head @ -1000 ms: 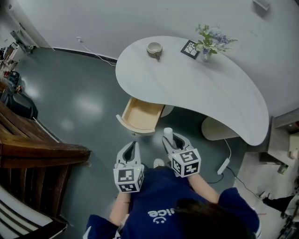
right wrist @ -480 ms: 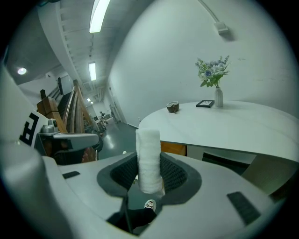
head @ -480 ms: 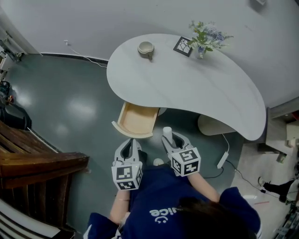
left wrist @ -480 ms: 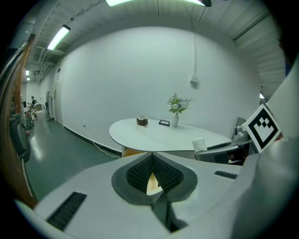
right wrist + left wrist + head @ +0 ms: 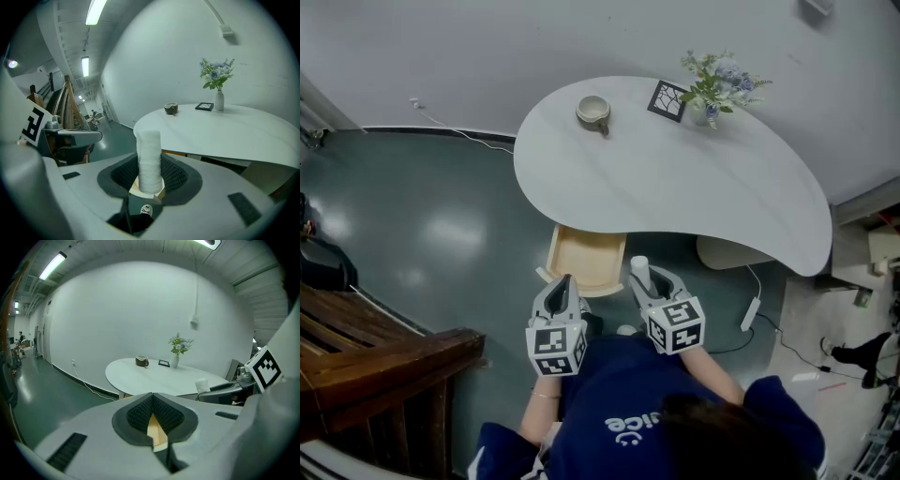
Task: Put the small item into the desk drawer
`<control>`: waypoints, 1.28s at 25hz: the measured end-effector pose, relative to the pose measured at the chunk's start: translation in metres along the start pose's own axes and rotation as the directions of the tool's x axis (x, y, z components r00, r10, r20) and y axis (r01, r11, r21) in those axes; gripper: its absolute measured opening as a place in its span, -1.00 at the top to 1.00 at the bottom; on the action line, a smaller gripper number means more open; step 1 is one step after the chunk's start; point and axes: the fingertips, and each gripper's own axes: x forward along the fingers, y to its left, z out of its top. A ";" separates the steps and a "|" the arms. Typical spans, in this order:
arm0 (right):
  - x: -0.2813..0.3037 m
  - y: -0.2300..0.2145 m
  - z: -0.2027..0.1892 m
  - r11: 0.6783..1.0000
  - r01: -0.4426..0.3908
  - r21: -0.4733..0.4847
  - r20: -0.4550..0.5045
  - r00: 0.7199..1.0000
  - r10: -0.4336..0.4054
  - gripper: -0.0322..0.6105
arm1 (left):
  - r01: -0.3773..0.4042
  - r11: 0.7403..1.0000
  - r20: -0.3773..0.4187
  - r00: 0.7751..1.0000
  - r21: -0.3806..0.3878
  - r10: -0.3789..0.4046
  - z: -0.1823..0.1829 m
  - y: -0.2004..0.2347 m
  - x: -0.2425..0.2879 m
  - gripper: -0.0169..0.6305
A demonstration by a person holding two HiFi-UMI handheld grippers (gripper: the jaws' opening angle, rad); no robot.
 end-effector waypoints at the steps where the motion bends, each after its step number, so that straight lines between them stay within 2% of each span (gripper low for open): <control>1: 0.004 0.002 0.003 1.000 0.009 -0.002 0.001 1.000 -0.009 0.44 | 0.007 1.000 -0.003 1.000 0.001 -0.007 0.001 0.005 0.003 0.93; 17: 0.052 0.026 0.024 0.992 0.123 0.021 0.003 0.992 -0.123 0.44 | 0.152 0.986 -0.033 0.988 0.073 -0.149 0.023 0.055 0.032 0.94; 25: 0.061 0.033 0.023 0.994 0.108 -0.007 -0.025 0.994 -0.108 0.44 | 0.153 0.987 -0.053 0.987 0.057 -0.150 0.020 0.064 0.036 0.94; 32: 0.072 0.030 0.029 0.997 0.071 -0.032 -0.045 0.996 -0.072 0.44 | 0.121 0.992 -0.062 0.991 0.031 -0.118 0.019 0.067 0.042 0.94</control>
